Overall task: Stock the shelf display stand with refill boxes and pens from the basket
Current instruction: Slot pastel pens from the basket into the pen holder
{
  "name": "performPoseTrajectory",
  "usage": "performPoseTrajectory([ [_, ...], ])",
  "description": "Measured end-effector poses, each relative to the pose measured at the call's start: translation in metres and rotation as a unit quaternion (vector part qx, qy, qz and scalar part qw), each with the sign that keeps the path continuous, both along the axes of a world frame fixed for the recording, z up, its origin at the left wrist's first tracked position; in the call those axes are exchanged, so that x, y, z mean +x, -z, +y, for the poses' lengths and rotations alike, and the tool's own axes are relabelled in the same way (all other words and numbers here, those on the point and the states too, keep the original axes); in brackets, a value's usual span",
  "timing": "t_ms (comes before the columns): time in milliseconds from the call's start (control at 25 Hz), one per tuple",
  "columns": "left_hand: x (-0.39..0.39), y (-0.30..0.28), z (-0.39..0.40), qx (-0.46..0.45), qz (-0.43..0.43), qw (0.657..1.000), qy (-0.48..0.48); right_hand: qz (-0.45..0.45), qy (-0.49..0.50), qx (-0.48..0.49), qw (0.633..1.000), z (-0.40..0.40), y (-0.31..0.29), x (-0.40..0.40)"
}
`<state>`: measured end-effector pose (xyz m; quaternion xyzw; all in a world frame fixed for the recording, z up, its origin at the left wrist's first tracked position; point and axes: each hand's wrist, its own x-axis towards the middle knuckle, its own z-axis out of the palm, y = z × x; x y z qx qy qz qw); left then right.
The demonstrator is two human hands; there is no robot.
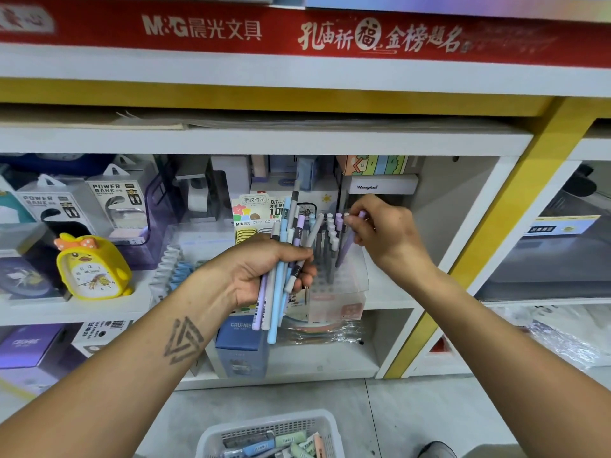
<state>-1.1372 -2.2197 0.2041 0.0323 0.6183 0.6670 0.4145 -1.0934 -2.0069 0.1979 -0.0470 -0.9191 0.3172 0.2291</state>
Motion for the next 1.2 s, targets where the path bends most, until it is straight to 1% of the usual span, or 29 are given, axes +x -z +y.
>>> performPoseTrajectory([
  [120,0.000,0.000,0.000,0.006,0.001,1.000,0.002,-0.009,-0.015,0.016,1.000,0.000,0.009,-0.002],
  [240,0.001,-0.001,0.000,0.011,0.005,1.000,0.005,-0.021,-0.028,0.062,0.997,0.000,0.016,-0.003],
  [320,0.002,-0.002,-0.001,0.016,0.006,1.000,0.007,-0.034,-0.043,0.058,0.997,-0.001,0.018,-0.002],
  [400,0.003,-0.002,-0.001,0.021,0.009,1.000,0.010,-0.044,-0.040,0.039,0.998,-0.002,0.019,-0.003],
  [440,0.003,-0.002,-0.001,0.023,0.012,1.000,0.014,-0.043,-0.038,0.045,0.997,-0.001,0.019,-0.003],
  [560,0.003,-0.004,-0.002,0.031,0.019,0.999,0.029,-0.007,-0.044,0.141,0.989,-0.001,0.020,-0.002],
  [600,0.004,-0.004,-0.002,0.032,0.021,0.999,0.036,0.015,-0.042,0.164,0.985,-0.001,0.019,-0.002],
  [640,0.004,-0.004,-0.002,0.033,0.022,0.998,0.043,0.040,-0.033,0.160,0.986,-0.002,0.016,-0.003],
  [680,0.005,-0.004,-0.002,0.033,0.024,0.998,0.049,0.062,-0.024,0.121,0.990,-0.006,0.011,-0.003],
  [720,0.005,-0.004,-0.001,0.033,0.024,0.998,0.056,0.070,-0.022,0.050,0.996,-0.010,0.005,-0.003],
  [760,0.006,-0.004,-0.001,0.034,0.024,0.997,0.063,0.060,-0.031,-0.032,0.997,-0.016,0.000,-0.004],
  [840,0.007,-0.004,0.000,0.036,0.015,0.996,0.077,-0.005,-0.065,-0.162,0.985,-0.028,-0.009,-0.005],
  [920,0.008,-0.004,0.000,0.033,0.013,0.995,0.088,-0.058,-0.093,-0.230,0.967,-0.035,-0.011,-0.005],
  [960,0.009,-0.004,0.000,0.033,0.014,0.995,0.089,-0.066,-0.103,-0.264,0.957,-0.036,-0.012,-0.005],
  [1080,0.006,-0.006,-0.002,0.040,0.006,0.997,0.071,-0.047,-0.097,-0.359,0.927,-0.034,-0.015,-0.005],
  [1200,0.004,-0.008,-0.007,0.021,-0.011,0.996,0.090,-0.029,-0.055,-0.390,0.919,-0.035,-0.015,-0.010],
])
